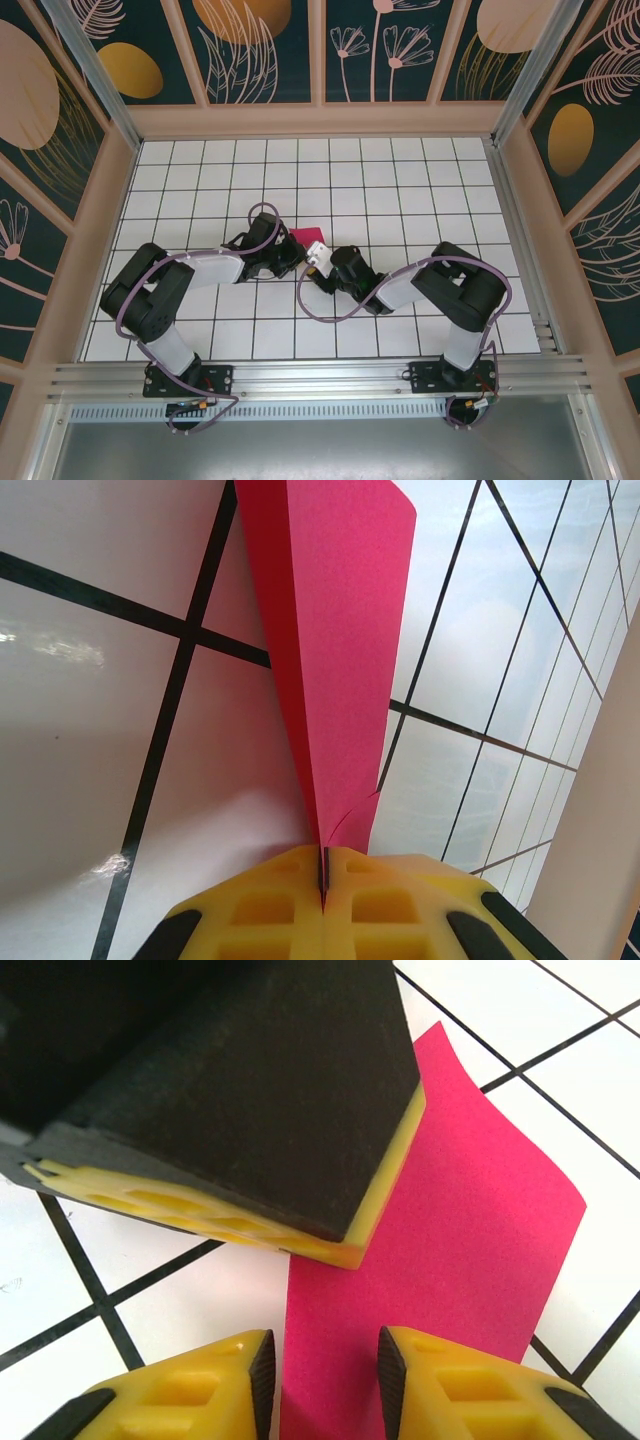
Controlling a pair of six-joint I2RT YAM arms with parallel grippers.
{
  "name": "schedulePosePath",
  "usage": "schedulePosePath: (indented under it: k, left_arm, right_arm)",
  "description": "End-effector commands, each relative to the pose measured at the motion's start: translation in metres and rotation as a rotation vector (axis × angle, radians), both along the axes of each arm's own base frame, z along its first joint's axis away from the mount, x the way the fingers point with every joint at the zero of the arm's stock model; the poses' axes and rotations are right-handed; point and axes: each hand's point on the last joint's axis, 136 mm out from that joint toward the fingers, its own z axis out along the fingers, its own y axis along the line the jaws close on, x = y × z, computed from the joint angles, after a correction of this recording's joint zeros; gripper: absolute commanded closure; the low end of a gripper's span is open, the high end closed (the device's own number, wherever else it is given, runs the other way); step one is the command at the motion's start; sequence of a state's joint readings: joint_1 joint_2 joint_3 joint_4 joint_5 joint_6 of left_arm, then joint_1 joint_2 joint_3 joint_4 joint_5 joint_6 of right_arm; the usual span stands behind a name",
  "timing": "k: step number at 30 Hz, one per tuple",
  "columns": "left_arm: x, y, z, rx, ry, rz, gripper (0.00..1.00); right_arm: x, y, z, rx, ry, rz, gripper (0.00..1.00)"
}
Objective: Fold a paper plane with a square sheet of paper (pick it up from the middle)
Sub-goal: Fold the wing for the fifth time at the center of the table.
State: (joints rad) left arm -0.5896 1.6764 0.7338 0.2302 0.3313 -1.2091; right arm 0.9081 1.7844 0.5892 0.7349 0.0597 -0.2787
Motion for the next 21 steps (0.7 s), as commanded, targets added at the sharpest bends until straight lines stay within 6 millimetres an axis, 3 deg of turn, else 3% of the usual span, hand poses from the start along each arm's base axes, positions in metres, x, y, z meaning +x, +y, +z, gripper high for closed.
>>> schedulePosePath:
  k: [1, 9, 12, 18, 21]
  left_arm:
    - [0.001, -0.002, 0.0, 0.014, 0.0, -0.009, 0.97]
    - [0.002, -0.002, 0.001, 0.013, -0.006, -0.007, 0.94]
    - [0.004, 0.0, 0.006, 0.021, -0.02, -0.002, 0.84]
    - [0.017, 0.018, 0.018, 0.038, -0.062, 0.042, 0.53]
    - [0.024, 0.032, 0.027, 0.044, -0.094, 0.077, 0.46]
  right_arm:
    - [0.004, 0.011, 0.023, 0.074, -0.037, 0.005, 0.7]
    - [0.003, 0.01, 0.02, 0.093, 0.0, 0.006, 0.84]
    - [0.003, 0.009, 0.02, 0.116, 0.031, 0.008, 0.87]
    - [0.003, 0.006, 0.018, 0.173, 0.122, 0.012, 0.9]
    - [0.002, 0.007, 0.018, 0.204, 0.178, 0.023, 0.9]
